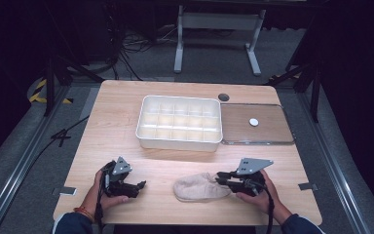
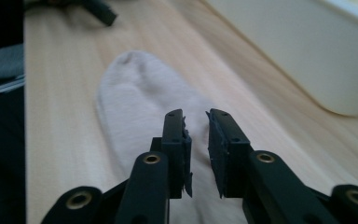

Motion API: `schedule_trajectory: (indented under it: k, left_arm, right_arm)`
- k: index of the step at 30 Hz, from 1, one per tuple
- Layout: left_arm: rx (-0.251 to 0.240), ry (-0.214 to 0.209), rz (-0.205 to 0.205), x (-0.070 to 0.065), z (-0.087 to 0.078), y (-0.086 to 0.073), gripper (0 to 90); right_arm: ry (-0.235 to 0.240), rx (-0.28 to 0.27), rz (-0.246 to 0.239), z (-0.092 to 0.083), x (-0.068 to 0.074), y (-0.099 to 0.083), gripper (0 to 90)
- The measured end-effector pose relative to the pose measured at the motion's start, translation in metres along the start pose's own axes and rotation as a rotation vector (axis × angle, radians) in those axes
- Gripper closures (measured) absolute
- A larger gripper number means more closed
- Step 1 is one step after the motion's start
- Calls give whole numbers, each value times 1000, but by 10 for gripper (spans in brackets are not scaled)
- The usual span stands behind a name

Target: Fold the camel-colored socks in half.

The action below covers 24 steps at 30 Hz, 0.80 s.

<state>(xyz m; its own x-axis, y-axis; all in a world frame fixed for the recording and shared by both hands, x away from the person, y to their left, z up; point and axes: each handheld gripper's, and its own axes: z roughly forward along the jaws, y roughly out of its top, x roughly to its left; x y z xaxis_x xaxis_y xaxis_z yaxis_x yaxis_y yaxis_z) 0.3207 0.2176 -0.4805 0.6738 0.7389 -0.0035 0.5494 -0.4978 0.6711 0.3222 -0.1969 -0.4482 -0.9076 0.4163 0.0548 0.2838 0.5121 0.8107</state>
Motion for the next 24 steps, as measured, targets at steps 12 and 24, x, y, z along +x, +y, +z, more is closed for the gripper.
schedule_trajectory:
  k: [12, 24]
  left_arm:
    - [-17, -46, -36, -11, -3, 7, 296]
    - [-115, -162, -63, -58, 13, 46, 333]
  right_arm:
    - [69, 144, -83, 60, 28, 12, 879]
    - [41, 123, -89, 77, 35, 17, 891]
